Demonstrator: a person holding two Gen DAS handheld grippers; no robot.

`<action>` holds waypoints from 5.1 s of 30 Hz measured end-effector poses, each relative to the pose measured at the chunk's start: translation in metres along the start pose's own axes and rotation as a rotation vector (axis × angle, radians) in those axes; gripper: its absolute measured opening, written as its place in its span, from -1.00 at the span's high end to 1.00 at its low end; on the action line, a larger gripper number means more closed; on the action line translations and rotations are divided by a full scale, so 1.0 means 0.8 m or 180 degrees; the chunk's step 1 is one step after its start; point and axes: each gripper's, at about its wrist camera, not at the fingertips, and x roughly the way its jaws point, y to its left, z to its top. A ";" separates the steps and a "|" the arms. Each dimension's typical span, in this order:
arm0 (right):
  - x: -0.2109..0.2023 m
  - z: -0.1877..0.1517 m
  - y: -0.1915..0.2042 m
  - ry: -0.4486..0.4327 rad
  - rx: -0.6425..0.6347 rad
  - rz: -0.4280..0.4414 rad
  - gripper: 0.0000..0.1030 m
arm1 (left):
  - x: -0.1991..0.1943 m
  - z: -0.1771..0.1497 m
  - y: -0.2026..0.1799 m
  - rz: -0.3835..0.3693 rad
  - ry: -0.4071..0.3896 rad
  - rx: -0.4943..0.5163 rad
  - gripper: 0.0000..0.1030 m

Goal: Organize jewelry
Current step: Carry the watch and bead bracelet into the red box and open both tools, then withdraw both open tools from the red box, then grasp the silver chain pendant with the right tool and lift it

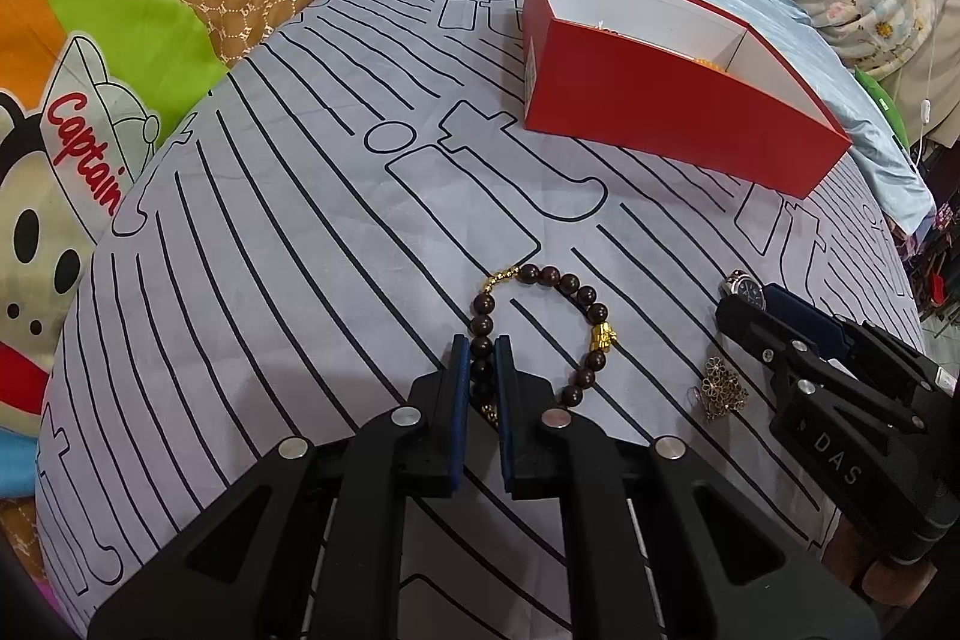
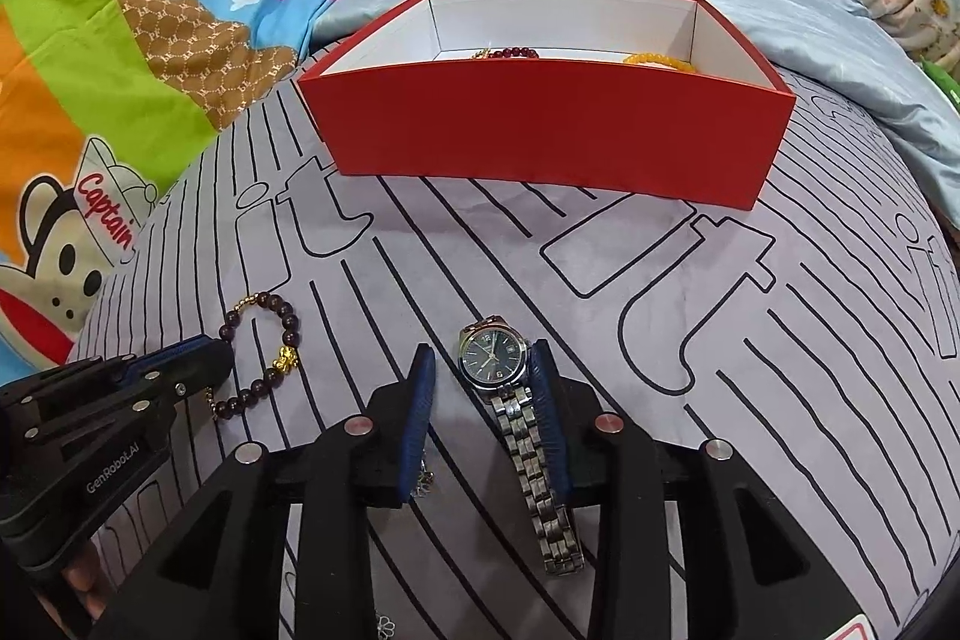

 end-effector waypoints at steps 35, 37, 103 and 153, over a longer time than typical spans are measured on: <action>-0.094 0.084 -0.068 -0.0646 0.0353 -0.0039 0.56 | -0.104 0.115 -0.058 -0.0496 -0.0734 0.0281 0.85; -0.096 0.099 -0.070 -0.0697 0.0318 -0.0055 0.56 | -0.110 0.135 -0.065 -0.0517 -0.0828 0.0311 0.85; -0.084 0.044 -0.046 -0.0510 0.0234 -0.0030 0.48 | -0.034 0.091 -0.042 -0.0105 -0.0451 0.0176 0.09; -0.074 -0.102 0.043 0.0092 -0.0132 0.0315 0.48 | -0.032 -0.049 0.000 0.0145 0.0096 0.0135 0.09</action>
